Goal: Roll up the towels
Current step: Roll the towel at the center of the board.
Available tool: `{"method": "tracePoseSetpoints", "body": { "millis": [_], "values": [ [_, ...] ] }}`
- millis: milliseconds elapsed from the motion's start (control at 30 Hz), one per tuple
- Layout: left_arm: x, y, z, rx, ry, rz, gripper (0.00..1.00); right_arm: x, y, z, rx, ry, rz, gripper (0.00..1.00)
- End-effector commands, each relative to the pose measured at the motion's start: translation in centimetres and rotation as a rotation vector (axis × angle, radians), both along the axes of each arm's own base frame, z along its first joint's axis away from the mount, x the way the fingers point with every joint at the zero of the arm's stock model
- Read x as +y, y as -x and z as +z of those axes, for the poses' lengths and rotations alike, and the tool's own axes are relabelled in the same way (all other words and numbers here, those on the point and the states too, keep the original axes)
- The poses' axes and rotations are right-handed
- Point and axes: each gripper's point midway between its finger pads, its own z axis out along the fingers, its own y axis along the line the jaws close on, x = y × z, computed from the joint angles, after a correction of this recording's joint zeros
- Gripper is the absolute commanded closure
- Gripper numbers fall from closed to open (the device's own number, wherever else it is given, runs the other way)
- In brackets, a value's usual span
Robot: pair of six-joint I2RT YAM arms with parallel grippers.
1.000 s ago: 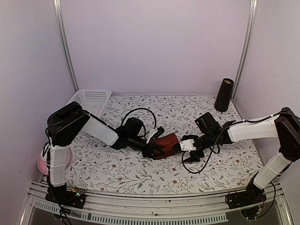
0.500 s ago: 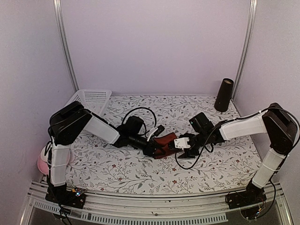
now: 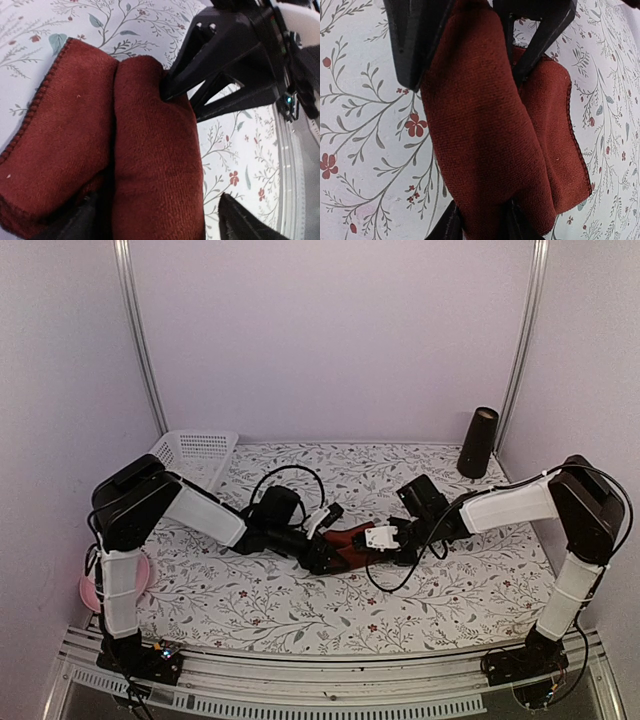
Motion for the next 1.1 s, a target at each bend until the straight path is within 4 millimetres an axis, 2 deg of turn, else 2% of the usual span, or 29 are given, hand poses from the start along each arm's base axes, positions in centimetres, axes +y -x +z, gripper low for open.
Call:
{"method": "tracePoseSetpoints", "body": {
  "millis": [0,67,100,133,167,467,633,833,1067],
  "values": [
    [2.7,-0.8,-0.9,-0.041,-0.113,0.089,0.11,-2.4,3.2,-4.5,0.171,0.146,0.000,0.74],
    [2.4,-0.7,0.4,-0.096,-0.100,0.071,0.03,-2.6,3.6,-4.9,0.195,0.158,0.007,0.75],
    [2.3,-0.5,0.4,-0.123,-0.109,0.064,0.03,-2.6,3.6,-5.0,0.202,0.162,0.010,0.75],
    [2.0,-0.4,2.0,-0.175,-0.094,0.057,0.03,-2.6,3.7,-5.1,0.209,0.166,0.010,0.75],
    [1.8,-0.2,2.6,-0.220,-0.095,0.044,0.03,-2.6,3.8,-5.2,0.217,0.171,0.011,0.75],
    [0.9,2.9,4.6,-0.664,-0.161,-0.048,0.04,-2.6,4.7,-5.7,0.314,0.198,0.018,0.75],
    [0.3,3.8,4.0,-0.806,-0.218,-0.096,0.08,-2.5,5.0,-5.7,0.355,0.204,0.015,0.75],
    [-0.3,3.6,1.9,-0.867,-0.290,-0.116,0.13,-2.8,5.1,-5.7,0.389,0.213,0.005,0.75],
    [-0.9,4.1,1.4,-0.933,-0.287,-0.135,0.21,-3.3,4.8,-5.5,0.426,0.204,-0.013,0.74]
  ]
}}
